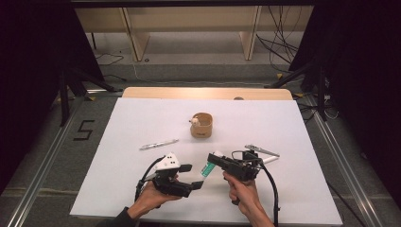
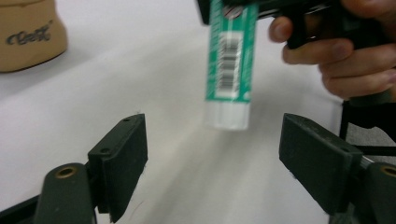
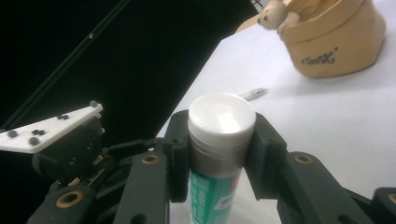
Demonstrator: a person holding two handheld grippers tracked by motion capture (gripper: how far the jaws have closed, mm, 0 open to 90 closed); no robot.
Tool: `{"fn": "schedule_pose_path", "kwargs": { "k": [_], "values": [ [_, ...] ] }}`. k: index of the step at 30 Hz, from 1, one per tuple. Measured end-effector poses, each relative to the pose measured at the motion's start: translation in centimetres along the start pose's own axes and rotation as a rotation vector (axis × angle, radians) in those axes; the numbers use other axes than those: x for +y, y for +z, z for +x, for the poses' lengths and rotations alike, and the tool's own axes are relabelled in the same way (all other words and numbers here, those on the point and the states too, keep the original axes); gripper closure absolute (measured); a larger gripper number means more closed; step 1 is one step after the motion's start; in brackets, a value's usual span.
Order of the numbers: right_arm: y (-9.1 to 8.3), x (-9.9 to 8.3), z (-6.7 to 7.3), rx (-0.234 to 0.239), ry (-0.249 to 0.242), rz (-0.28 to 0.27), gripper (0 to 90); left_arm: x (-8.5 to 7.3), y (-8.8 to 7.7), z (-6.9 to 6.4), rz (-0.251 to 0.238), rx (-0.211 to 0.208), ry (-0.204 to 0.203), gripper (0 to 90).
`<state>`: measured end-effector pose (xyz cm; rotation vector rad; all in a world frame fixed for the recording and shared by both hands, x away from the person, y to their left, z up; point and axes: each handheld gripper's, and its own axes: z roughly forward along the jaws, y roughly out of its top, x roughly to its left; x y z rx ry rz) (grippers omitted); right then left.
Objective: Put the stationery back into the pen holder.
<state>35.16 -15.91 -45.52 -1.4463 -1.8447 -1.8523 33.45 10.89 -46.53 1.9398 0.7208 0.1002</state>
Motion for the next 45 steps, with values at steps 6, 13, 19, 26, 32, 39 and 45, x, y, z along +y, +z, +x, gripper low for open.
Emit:
{"fn": "schedule_pose_path", "kwargs": {
  "k": [6, 13, 19, 26, 32, 39, 45],
  "values": [
    [-0.4, 0.9, -0.1, -0.032, -0.042, -0.026, 65.6, -0.2, -0.6, 1.0, -0.003, 0.040, -0.011, 20.9],
    [-0.9, 2.2, -0.5, -0.080, -0.078, -0.051, 65.6, -0.5, -1.4, 1.8, -0.009, 0.103, 0.001, 19.8],
    [-0.8, 3.7, -0.7, -0.128, -0.115, -0.074, 65.6, -1.0, -2.0, 2.3, -0.008, 0.150, 0.006, 19.0],
    [-0.4, 5.6, -0.7, -0.171, -0.144, -0.115, 65.5, -1.5, -2.6, 2.8, -0.007, 0.181, -0.014, 17.7],
    [0.3, 7.4, -0.4, -0.201, -0.176, -0.134, 65.5, -1.7, -2.9, 3.1, -0.017, 0.183, -0.030, 16.5],
    [1.5, 9.6, -0.6, -0.235, -0.202, -0.128, 65.5, -1.9, -3.0, 3.4, -0.010, 0.206, -0.027, 15.9],
    [2.1, 11.1, -1.0, -0.254, -0.190, -0.135, 65.5, -1.9, -3.2, 3.6, -0.012, 0.216, -0.033, 15.9]
  ]
}}
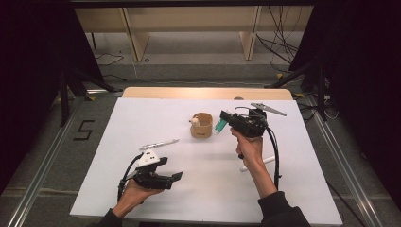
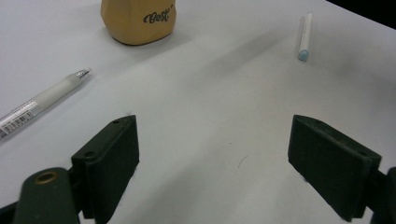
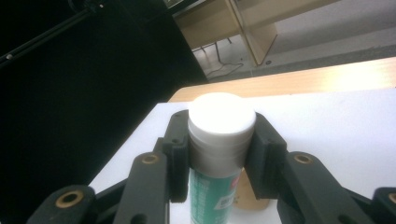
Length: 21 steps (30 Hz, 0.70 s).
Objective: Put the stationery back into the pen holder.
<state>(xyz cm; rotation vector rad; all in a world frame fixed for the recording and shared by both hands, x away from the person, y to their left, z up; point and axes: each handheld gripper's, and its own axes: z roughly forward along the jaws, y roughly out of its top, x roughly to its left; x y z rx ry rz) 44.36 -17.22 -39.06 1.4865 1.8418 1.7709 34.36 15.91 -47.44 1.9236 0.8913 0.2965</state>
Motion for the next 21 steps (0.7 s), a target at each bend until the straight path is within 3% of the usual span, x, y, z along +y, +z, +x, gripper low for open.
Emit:
{"fn": "schedule_pose_path", "kwargs": {
  "k": [9, 21],
  "values": [
    [1.6, 1.6, -0.2, -0.014, 0.018, -0.006, 65.5, 0.0, 0.1, 0.1, 0.000, 0.006, -0.002, 15.9],
    [4.3, 3.0, 0.1, -0.045, -0.002, 0.012, 65.5, -0.1, 0.2, 0.0, -0.005, 0.009, 0.003, 15.9]
  ]
}}
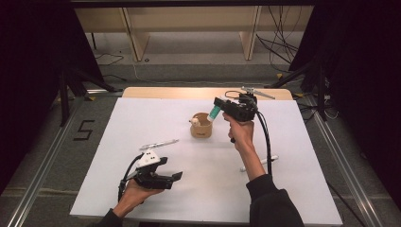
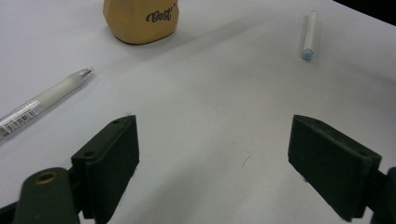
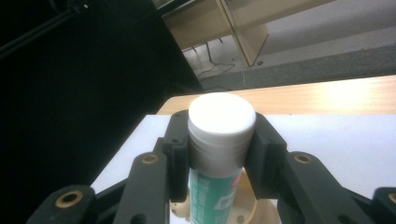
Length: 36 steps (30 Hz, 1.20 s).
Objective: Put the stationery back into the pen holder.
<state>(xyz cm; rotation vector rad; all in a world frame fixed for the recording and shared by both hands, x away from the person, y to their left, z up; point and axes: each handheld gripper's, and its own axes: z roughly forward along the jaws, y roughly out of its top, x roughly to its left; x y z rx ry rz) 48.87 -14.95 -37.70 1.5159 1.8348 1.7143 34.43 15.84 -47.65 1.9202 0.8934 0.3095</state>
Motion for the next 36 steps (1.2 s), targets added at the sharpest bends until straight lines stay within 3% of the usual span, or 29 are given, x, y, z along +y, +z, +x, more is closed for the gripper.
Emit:
{"fn": "schedule_pose_path", "kwargs": {
  "k": [16, 36],
  "values": [
    [2.9, 0.4, 0.5, -0.030, -0.026, 0.038, 65.5, 0.1, -0.1, 0.1, -0.010, -0.005, -0.010, 15.9],
    [5.8, -0.8, 0.4, -0.089, -0.068, 0.093, 65.4, 0.1, -0.1, 0.0, -0.018, 0.002, -0.005, 15.9]
  ]
}}
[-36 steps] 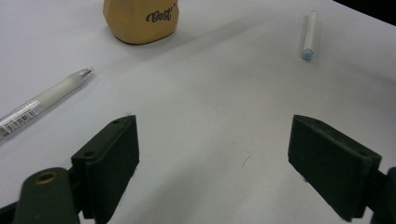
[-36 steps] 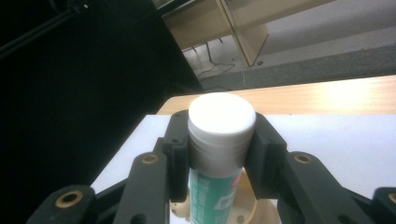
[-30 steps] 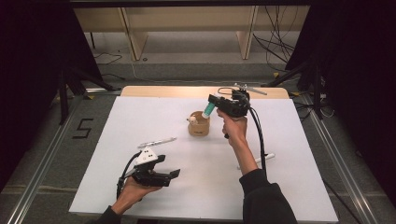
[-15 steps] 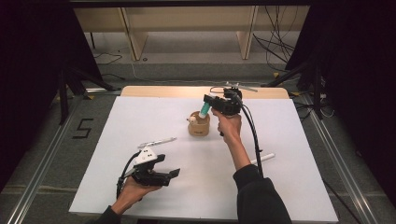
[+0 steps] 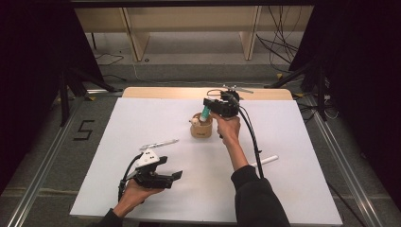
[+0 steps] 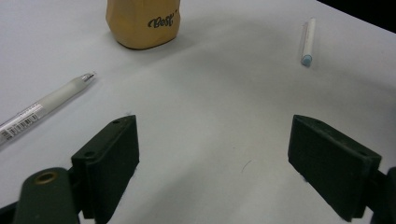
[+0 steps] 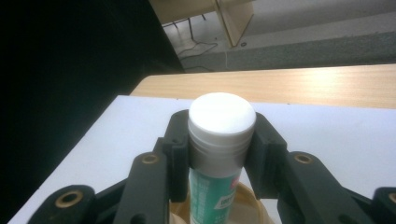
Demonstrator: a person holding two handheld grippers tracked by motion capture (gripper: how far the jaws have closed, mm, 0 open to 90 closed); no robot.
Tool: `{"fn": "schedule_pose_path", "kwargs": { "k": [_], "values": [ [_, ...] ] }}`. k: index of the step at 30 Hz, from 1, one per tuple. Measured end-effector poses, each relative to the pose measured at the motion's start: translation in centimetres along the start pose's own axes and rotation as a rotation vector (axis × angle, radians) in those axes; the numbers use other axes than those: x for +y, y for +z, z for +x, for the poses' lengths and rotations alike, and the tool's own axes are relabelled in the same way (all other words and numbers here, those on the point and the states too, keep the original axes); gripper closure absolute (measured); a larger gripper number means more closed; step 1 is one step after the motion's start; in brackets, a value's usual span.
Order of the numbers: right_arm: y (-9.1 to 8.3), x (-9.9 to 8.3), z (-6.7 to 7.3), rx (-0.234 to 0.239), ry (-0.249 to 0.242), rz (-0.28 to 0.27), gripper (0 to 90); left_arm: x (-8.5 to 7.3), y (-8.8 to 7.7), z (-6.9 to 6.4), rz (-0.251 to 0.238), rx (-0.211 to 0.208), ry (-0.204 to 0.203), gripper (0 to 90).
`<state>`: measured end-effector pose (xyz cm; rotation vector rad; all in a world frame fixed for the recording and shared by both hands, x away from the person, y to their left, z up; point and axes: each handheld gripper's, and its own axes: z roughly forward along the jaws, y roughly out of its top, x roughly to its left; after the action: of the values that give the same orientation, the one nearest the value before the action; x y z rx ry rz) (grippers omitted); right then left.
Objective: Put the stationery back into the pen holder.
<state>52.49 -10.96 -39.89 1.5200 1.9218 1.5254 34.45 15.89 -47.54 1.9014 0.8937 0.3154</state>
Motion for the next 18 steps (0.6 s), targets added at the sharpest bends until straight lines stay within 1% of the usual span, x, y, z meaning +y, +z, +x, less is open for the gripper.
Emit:
{"fn": "schedule_pose_path", "kwargs": {
  "k": [7, 18],
  "values": [
    [0.8, -0.4, 0.4, -0.012, -0.028, 0.019, 65.3, 0.0, 0.0, 0.0, 0.001, 0.001, 0.001, 15.9],
    [1.4, -0.7, 0.4, -0.025, -0.042, 0.035, 65.3, 0.0, 0.0, 0.0, 0.003, 0.005, 0.003, 15.9]
  ]
}}
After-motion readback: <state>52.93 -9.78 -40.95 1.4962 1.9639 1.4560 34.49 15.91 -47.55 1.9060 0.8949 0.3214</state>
